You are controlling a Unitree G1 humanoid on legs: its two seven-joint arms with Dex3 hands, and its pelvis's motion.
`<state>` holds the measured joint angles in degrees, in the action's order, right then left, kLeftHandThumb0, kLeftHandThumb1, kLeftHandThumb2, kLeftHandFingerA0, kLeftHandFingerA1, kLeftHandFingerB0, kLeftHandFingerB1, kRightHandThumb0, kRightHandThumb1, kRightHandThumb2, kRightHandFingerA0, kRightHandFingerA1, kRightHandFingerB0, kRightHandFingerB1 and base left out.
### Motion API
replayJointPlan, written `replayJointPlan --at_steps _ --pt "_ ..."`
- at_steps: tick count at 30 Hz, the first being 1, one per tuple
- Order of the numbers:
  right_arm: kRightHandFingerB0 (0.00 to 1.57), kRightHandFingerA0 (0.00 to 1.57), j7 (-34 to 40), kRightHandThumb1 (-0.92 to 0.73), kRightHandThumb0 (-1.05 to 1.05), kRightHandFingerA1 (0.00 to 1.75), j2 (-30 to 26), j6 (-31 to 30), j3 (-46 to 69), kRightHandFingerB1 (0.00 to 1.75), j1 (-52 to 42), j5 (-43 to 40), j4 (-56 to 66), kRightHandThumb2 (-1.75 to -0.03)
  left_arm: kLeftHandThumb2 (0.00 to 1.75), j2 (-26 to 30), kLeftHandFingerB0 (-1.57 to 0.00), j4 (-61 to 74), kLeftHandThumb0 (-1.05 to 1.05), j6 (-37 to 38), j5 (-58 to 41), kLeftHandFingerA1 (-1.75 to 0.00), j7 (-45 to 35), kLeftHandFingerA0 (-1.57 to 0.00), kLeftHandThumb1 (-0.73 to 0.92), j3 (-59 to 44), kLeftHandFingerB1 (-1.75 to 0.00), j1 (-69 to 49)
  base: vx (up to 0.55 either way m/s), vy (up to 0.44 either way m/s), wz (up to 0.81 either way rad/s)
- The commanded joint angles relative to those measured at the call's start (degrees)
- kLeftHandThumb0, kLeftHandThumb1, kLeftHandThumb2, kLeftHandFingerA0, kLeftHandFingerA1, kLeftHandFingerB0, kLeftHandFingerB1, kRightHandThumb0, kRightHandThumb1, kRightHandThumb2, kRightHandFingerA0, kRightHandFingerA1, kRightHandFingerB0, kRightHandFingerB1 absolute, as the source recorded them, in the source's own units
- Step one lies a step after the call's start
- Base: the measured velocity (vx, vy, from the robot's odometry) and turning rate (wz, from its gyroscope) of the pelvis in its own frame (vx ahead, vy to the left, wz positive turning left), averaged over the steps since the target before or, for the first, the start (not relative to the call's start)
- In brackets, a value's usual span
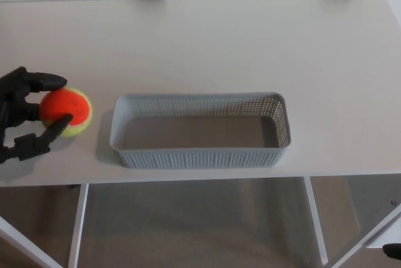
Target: The robot walk towards a table in front and uses its left hand to pickup a tennis ball on the left side and put it in a container on the right hand side
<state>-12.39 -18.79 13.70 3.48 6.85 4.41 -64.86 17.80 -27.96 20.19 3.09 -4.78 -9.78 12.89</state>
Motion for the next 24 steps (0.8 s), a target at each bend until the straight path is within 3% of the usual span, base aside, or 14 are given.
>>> replayJointPlan --at_steps 1,13,24 --pt "0.47 0.56 -0.06 -0.62 -0.39 0.45 -1.27 -0.90 0.14 0.39 0.35 -0.16 0.20 -0.58 0.70 0.86 -0.74 3.39 -0.10 1.59 -3.07 -1.36 -1.67 -1.02 0.85 -1.30 -1.09 0.21 0.00 0.000 0.00" --pt "0.48 0.57 0.11 -0.61 -0.40 0.45 -1.46 -1.40 -0.17 0.38 0.02 -0.09 0.52 -0.58 0.65 -2.79 -0.75 23.83 -0.21 -4.14 -0.36 -1.29 -2.20 -1.05 0.84 4.84 -1.05 -3.16 0.00 0.000 0.00" --pt "0.48 0.57 0.14 -0.62 -0.40 0.44 -2.01 -0.55 -0.96 0.38 0.02 0.57 0.21 -0.58 0.65 -5.88 -0.74 32.25 -0.03 -10.91 5.69 -1.24 -0.97 -1.02 0.84 12.71 -1.05 -3.49 0.00 0.000 0.00"
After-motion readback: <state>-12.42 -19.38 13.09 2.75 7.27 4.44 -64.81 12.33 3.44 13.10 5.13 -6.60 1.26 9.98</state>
